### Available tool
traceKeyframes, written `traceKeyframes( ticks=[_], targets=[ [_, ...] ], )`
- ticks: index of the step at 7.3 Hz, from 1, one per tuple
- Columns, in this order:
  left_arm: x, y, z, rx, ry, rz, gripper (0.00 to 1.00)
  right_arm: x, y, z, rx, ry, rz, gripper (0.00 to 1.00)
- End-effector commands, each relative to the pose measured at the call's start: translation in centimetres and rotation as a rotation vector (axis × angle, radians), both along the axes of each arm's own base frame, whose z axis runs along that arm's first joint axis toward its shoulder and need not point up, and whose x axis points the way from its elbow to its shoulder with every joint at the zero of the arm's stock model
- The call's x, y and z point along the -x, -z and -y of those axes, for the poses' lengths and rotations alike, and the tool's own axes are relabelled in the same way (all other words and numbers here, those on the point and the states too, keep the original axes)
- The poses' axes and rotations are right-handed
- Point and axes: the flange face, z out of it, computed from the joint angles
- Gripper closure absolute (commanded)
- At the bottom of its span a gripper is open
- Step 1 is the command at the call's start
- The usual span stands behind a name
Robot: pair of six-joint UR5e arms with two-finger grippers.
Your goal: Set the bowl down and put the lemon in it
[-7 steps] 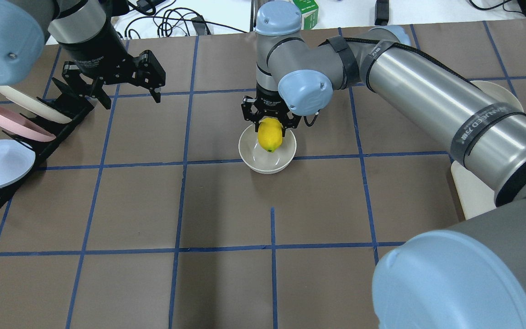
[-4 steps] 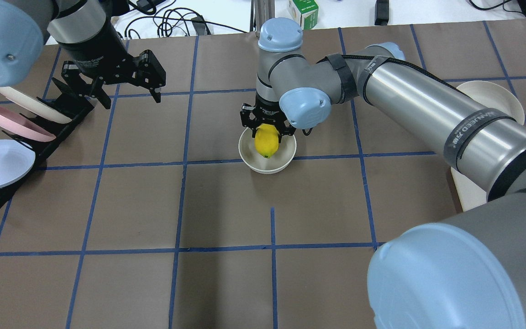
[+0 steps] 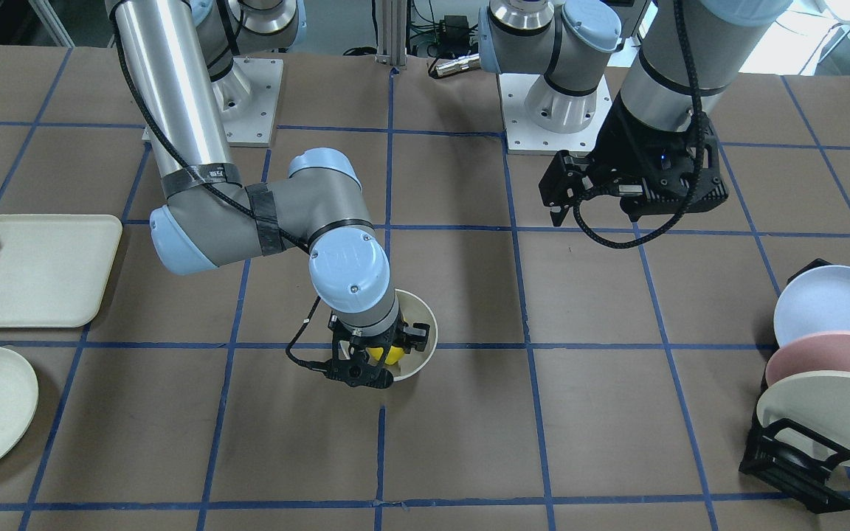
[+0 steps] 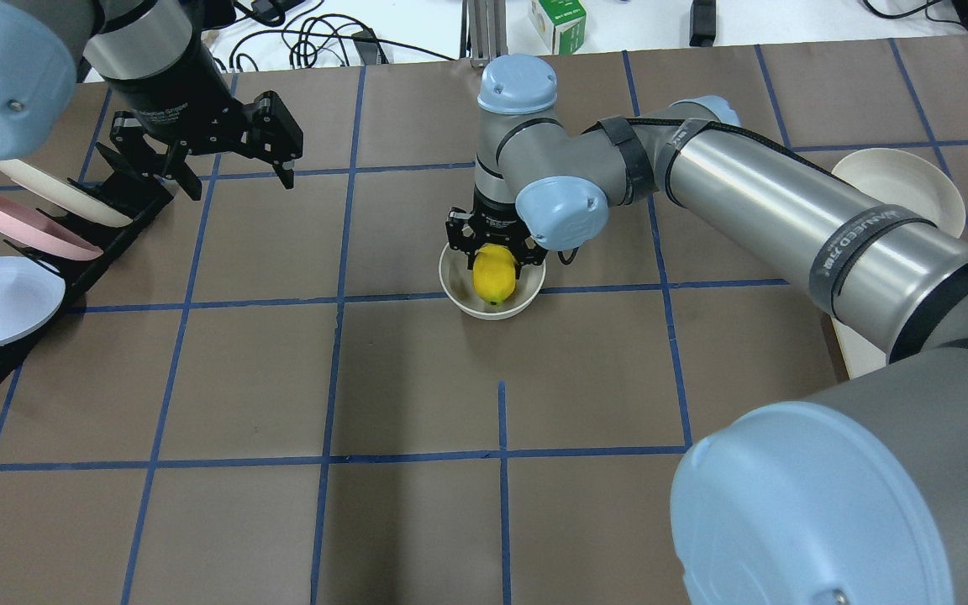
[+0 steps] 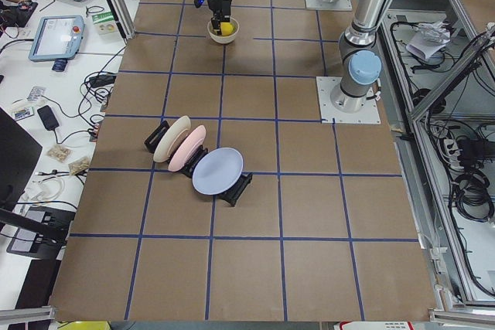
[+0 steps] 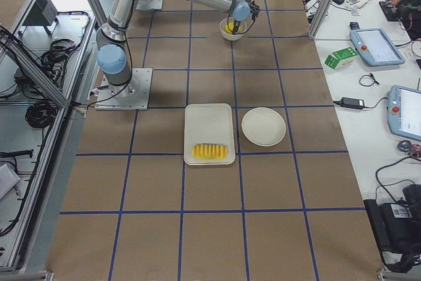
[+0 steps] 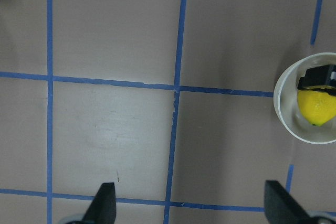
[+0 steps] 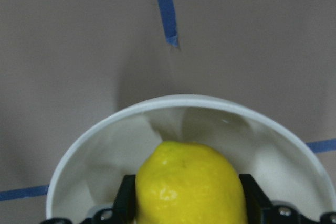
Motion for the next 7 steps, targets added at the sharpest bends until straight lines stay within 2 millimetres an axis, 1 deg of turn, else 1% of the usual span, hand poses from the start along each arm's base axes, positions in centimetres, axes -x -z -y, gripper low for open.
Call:
traceKeyframes(
  ticks=[1, 2, 3, 4, 5, 6, 7],
  targets=[
    [-0.1, 0.0, 0.1, 0.002, -0.002, -0.001, 0.00, 0.1, -0.2, 0.0, 0.014, 0.004, -0.008, 0.10],
    [-0.1, 0.0, 0.1, 0.002, -0.002, -0.001, 0.00, 0.3, -0.8, 0.0, 0.024, 0.004, -0.009, 0.00],
    [-0.2, 0.0, 0.1, 0.002, -0.003, -0.001, 0.00, 0.4, -2.1, -0.2, 0.032, 0.004, -0.008, 0.00],
    [-0.2, 0.0, 0.1, 0.002, -0.002, -0.001, 0.00, 0.5, -3.9, -0.6, 0.052, 0.004, -0.001, 0.00],
    [-0.3, -0.1, 0.1, 0.004, -0.003, -0.001, 0.00, 1.4, -6.3, -0.5, 0.056, 0.009, -0.003, 0.00],
    [-0.3, -0.1, 0.2, 0.012, -0.003, 0.000, 0.00, 3.1, -9.2, -0.8, 0.088, 0.005, -0.058, 0.00],
    [-0.3, -0.1, 0.2, 0.012, -0.005, 0.000, 0.00, 5.0, -11.6, -0.8, 0.130, -0.016, -0.090, 0.00]
  ],
)
